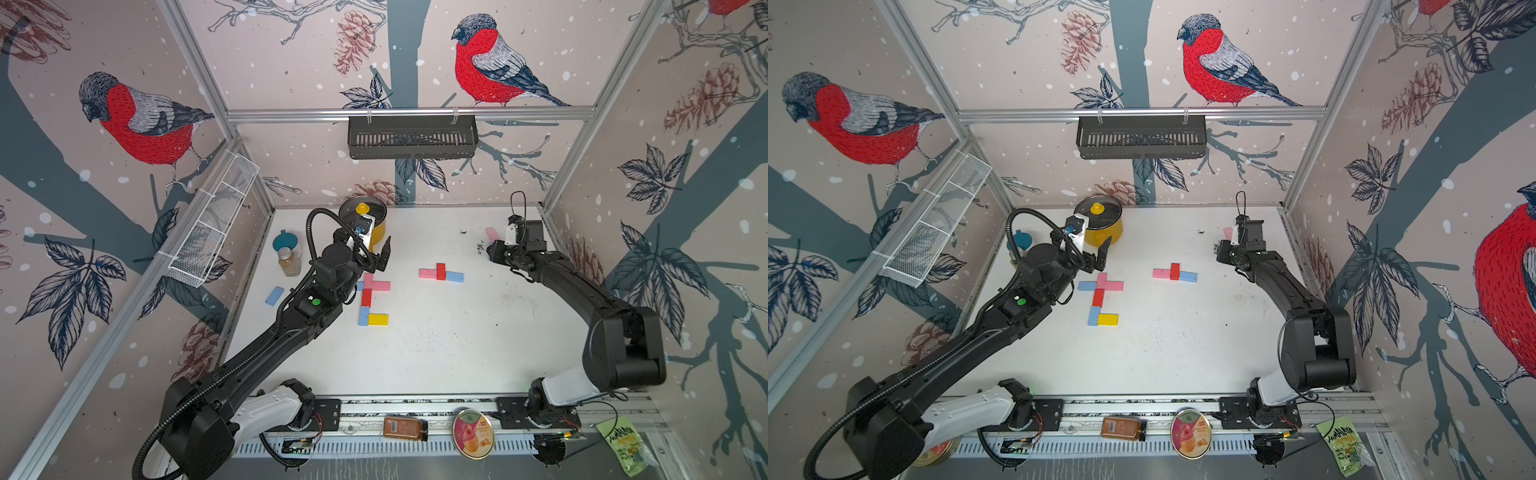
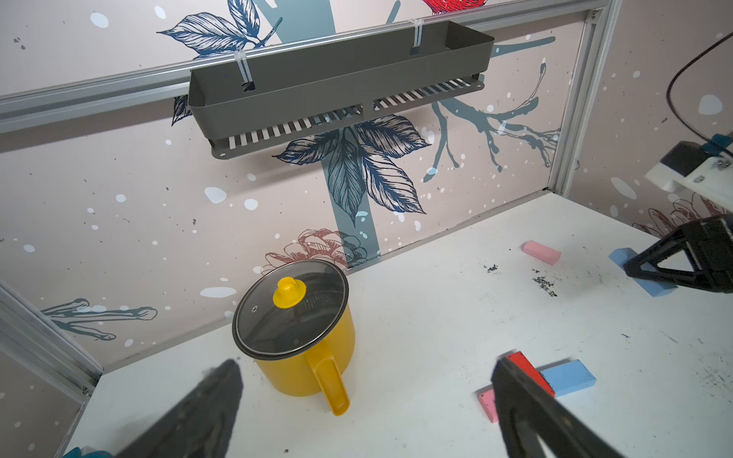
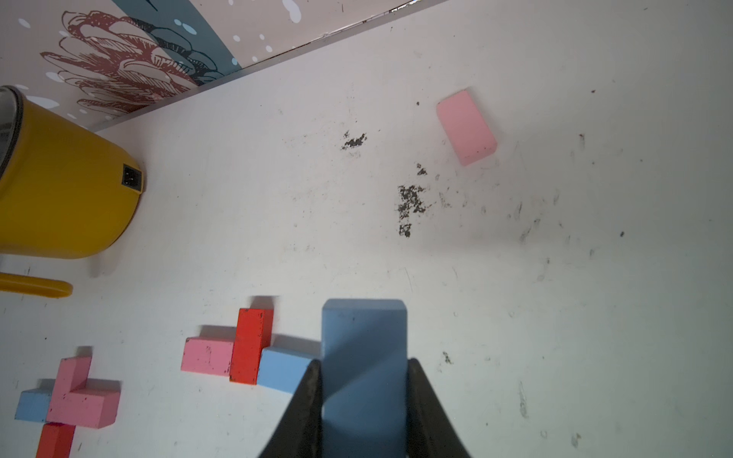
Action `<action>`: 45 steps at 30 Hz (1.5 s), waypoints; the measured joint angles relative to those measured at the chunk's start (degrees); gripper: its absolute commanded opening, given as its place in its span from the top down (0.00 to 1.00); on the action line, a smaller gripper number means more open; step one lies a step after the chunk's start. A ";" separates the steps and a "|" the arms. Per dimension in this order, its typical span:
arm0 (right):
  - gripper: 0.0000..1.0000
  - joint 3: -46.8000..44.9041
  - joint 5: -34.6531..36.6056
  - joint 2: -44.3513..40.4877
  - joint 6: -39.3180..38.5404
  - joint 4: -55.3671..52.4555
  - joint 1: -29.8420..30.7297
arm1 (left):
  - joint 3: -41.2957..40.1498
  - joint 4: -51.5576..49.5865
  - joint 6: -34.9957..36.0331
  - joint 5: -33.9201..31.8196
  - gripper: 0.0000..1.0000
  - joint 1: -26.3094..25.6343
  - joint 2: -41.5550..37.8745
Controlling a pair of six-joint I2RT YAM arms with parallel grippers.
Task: Assemble the letter t with building blocks
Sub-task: Assemble the building block at the center of the board.
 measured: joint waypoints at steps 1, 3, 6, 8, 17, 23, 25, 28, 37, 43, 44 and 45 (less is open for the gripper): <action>0.88 -1.07 -0.20 -1.29 0.70 0.07 0.33 | -0.02 0.02 0.00 0.00 0.03 0.00 -0.04; 0.88 -2.82 -0.17 -3.41 1.03 0.11 1.09 | -0.02 0.02 -0.02 -0.02 0.03 0.00 -0.20; 0.88 -5.29 -0.17 -6.38 1.27 0.02 2.43 | -0.04 0.02 -0.02 -0.02 0.03 0.00 -0.24; 0.88 -6.27 -0.17 -7.78 1.55 -0.35 3.28 | -0.15 0.04 -0.04 -0.02 0.03 0.00 -0.26; 0.87 -9.07 0.72 -11.26 4.17 -1.33 8.37 | -0.37 0.04 -0.04 -0.02 0.03 0.00 -0.28; 0.86 -10.43 1.38 -11.76 7.32 -1.66 11.98 | -0.37 0.04 -0.04 -0.02 0.03 0.00 -0.28; 0.86 -10.56 1.62 -11.74 8.74 -1.60 13.77 | -0.37 0.04 -0.04 -0.02 0.03 0.00 -0.28; 0.86 -10.54 1.97 -11.21 10.25 -1.49 16.41 | -0.39 0.04 -0.04 -0.02 0.03 0.00 -0.35; 0.86 -9.29 5.14 -6.93 14.91 -0.57 24.65 | -0.57 0.46 -0.07 -0.04 0.03 0.00 -0.74; 0.85 -8.50 7.41 -1.36 19.54 -0.72 26.64 | -0.57 0.44 -0.09 -0.04 0.03 -0.04 -0.50; 0.85 -8.33 8.07 -0.37 20.68 -0.83 27.04 | -0.57 0.46 -0.09 -0.04 0.03 -0.04 -0.50; 0.85 -8.00 8.28 0.61 21.03 -0.90 27.43 | -0.57 0.46 -0.09 -0.04 0.03 -0.04 -0.48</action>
